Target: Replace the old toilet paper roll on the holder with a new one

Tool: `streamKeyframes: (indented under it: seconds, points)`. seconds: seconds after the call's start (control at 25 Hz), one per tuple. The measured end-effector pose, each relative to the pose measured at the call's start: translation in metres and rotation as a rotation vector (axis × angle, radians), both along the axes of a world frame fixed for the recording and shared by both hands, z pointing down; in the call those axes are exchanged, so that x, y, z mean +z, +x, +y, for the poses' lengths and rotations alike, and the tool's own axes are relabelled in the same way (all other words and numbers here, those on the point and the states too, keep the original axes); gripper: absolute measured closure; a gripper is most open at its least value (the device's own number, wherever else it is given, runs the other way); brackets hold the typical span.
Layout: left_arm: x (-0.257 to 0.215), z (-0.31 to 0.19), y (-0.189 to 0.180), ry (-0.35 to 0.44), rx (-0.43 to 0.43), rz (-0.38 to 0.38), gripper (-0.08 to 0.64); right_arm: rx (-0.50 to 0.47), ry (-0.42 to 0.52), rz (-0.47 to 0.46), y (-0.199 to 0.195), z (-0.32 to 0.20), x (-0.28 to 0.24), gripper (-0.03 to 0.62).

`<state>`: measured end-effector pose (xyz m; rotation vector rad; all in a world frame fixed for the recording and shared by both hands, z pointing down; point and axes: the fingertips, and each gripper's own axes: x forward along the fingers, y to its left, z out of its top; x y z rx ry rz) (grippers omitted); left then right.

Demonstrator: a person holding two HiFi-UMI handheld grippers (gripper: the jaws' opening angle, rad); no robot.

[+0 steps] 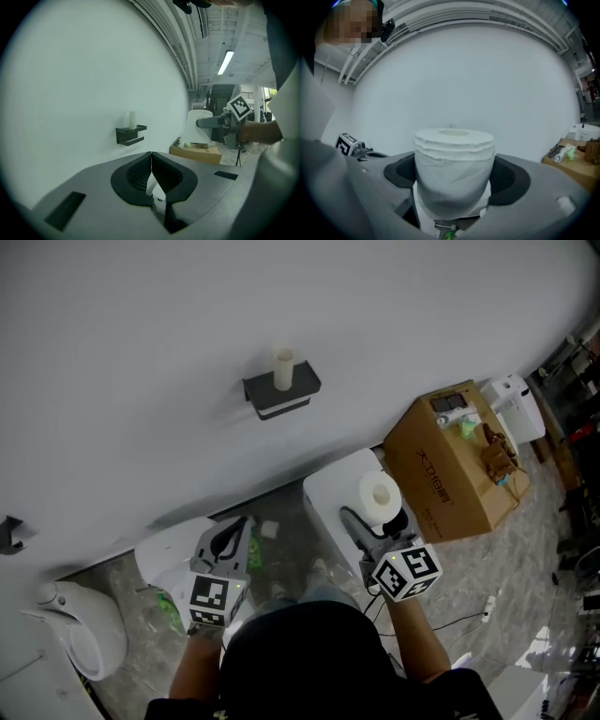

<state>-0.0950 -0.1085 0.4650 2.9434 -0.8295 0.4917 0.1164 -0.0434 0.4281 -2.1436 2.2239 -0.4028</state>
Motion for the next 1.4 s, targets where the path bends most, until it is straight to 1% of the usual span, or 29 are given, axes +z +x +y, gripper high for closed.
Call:
streamKeyframes:
  seconds: [0.32, 0.48, 0.64, 0.8, 0.96, 1.24, 1.28, 1.4]
  points:
    - [-0.014, -0.046, 0.029, 0.044, -0.069, -0.008, 0.545, -0.061, -0.009, -0.009, 0.028, -0.044, 0.005, 0.16]
    - [-0.021, -0.066, 0.054, 0.05, -0.091, -0.001, 0.545, -0.09, -0.019, -0.009, 0.041, -0.06, 0.008, 0.16]
    - [-0.031, -0.087, 0.082, 0.079, -0.094, -0.004, 0.545, -0.11, -0.018, -0.009, 0.054, -0.068, 0.007, 0.16]
    - [-0.039, -0.114, 0.107, 0.085, -0.113, 0.008, 0.543, -0.1, -0.018, -0.015, 0.071, -0.073, 0.009, 0.16]
    - [-0.049, -0.141, 0.131, 0.107, -0.126, 0.016, 0.539, -0.075, -0.022, -0.026, 0.091, -0.074, 0.011, 0.16]
    - [-0.053, -0.185, 0.165, 0.113, -0.152, -0.018, 0.403, -0.022, -0.025, -0.028, 0.124, -0.07, 0.01, 0.16]
    - [-0.052, -0.191, 0.169, 0.107, -0.155, -0.022, 0.389, -0.015, -0.025, -0.028, 0.128, -0.07, 0.01, 0.16]
    - [-0.05, -0.207, 0.18, 0.085, -0.155, -0.028, 0.379, 0.003, -0.027, -0.029, 0.139, -0.068, 0.01, 0.16]
